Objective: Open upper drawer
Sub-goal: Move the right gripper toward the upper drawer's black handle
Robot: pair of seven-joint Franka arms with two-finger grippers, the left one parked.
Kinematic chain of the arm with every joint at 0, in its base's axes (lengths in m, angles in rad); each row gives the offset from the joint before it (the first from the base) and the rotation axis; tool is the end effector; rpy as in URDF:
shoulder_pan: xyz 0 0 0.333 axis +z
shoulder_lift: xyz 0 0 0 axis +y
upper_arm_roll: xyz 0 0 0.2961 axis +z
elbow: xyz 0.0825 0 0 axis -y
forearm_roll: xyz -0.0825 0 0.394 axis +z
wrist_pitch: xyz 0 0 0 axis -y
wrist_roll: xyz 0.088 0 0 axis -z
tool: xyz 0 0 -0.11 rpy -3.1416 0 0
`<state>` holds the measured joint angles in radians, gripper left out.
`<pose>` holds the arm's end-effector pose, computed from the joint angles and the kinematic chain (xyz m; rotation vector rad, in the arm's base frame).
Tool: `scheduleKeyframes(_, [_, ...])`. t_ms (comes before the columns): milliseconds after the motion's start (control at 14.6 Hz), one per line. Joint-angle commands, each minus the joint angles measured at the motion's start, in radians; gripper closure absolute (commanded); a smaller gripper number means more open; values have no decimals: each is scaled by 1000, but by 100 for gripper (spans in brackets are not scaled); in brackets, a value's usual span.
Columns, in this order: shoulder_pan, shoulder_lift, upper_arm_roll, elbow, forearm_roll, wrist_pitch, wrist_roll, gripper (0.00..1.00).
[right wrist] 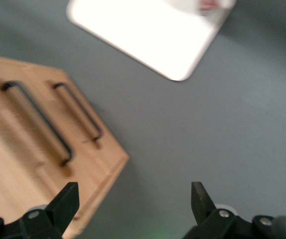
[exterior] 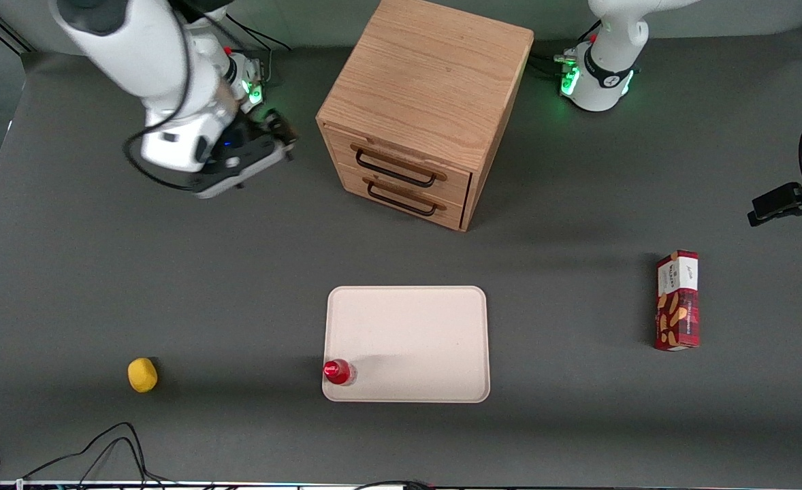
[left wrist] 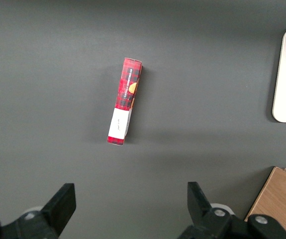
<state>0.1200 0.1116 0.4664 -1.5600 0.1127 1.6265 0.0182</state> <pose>0.4966 0.3290 0.5547 -2.8780 -0.8250 0.1202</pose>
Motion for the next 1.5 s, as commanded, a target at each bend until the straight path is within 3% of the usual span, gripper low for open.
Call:
scheduleKeyframes(0, [-3, 123, 70, 115, 42, -28, -111, 0])
scheduleKeyframes(274, [16, 169, 83, 132, 38, -21, -331, 0])
scheduleKeyframes(752, [101, 232, 84, 126, -14, 50, -369, 0])
scheduleKeyframes(1162, [105, 289, 113, 95, -97, 108, -377, 0])
scheduleKeyframes(1436, [118, 322, 121, 38, -110, 216, -377, 0])
